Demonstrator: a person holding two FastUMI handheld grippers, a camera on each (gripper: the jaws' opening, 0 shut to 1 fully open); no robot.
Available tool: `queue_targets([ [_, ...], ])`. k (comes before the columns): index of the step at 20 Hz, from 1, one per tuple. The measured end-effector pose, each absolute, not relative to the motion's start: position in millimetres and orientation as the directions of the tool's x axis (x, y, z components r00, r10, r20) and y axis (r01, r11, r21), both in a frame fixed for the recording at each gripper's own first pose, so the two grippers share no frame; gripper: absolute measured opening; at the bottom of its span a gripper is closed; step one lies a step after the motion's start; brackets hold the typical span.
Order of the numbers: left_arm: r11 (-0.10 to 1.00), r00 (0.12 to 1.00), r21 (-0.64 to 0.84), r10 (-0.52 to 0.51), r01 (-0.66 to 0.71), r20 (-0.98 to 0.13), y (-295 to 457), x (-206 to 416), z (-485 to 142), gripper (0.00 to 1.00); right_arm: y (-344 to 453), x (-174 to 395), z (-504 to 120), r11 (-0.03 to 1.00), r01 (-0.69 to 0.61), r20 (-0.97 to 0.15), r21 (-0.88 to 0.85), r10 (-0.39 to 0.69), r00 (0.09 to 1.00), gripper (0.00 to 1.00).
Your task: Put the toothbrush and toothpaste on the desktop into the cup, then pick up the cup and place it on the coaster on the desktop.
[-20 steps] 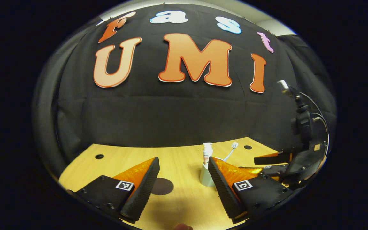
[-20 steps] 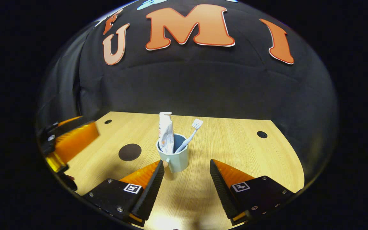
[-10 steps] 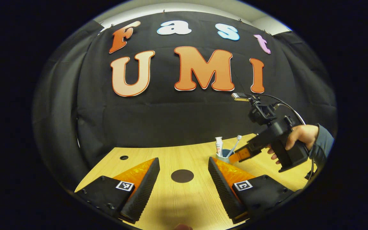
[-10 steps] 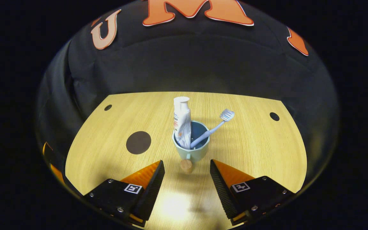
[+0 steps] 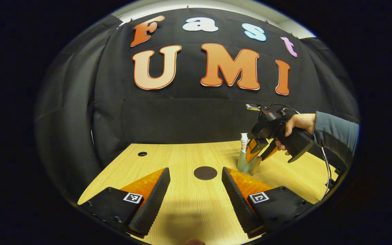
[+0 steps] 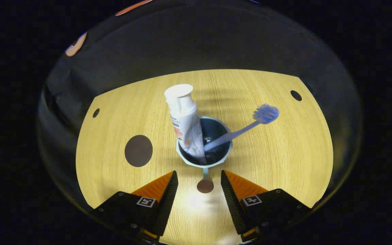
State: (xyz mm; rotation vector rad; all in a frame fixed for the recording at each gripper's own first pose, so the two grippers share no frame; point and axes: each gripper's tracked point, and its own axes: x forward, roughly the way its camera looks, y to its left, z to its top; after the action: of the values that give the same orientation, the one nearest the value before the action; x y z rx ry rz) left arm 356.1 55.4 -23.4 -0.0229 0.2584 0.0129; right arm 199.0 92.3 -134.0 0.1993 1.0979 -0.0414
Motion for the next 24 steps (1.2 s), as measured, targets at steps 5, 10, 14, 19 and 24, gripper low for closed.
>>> queue_targets([
  [5,0.998,0.960,-0.041,0.025,-0.038,-0.280,69,347,-38,0.98,85,205,-164,0.985,0.166,-0.918,0.055,-0.016,0.396,0.67],
  [10,0.996,0.949,-0.069,0.031,-0.055,-0.313,77,347,-52,0.98,89,210,-159,0.981,0.186,-0.919,0.053,-0.025,0.392,0.29],
  [14,0.996,0.946,-0.076,0.028,-0.055,-0.323,76,346,-59,0.98,86,213,-158,0.986,0.168,-0.903,0.011,-0.062,0.424,0.25],
  [19,0.997,0.948,-0.068,0.022,-0.046,-0.316,71,348,-55,0.99,89,222,-153,0.992,0.122,-0.879,0.036,-0.027,0.475,0.25],
  [24,0.997,0.946,-0.066,0.014,-0.037,-0.324,69,344,-60,0.98,94,226,-150,0.999,0.029,-0.857,0.034,0.014,0.516,0.25],
])
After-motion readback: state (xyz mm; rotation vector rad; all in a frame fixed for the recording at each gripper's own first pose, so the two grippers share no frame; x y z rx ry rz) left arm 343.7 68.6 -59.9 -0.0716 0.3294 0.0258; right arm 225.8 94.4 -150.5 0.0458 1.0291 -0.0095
